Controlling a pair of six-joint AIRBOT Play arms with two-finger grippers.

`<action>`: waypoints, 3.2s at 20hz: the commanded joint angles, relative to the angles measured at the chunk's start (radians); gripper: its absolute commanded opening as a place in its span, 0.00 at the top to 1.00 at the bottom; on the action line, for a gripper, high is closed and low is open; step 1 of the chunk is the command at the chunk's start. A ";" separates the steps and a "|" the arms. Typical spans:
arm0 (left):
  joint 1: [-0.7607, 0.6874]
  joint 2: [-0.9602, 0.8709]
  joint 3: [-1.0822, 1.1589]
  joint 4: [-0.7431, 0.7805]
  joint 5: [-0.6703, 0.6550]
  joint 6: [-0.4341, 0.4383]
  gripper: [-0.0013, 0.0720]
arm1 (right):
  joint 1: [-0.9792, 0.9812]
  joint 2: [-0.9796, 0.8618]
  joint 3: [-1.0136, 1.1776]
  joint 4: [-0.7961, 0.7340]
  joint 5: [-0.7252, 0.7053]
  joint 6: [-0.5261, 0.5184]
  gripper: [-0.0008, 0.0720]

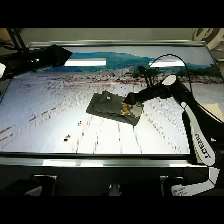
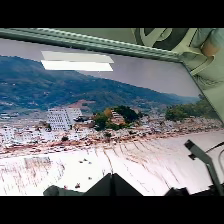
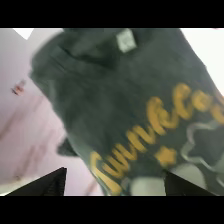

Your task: Fold the shirts.

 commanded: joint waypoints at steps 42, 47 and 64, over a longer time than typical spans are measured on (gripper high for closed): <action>-0.035 -0.010 0.000 0.056 0.019 0.020 0.95 | -1.207 0.479 -0.151 -0.593 0.618 0.146 0.95; -0.035 -0.004 0.009 0.056 0.008 0.034 0.95 | -1.207 0.516 -0.223 -0.649 0.473 0.042 0.03; -0.035 -0.251 0.176 0.796 -0.806 -0.156 0.05 | -0.161 0.243 0.318 -0.711 0.560 0.161 0.04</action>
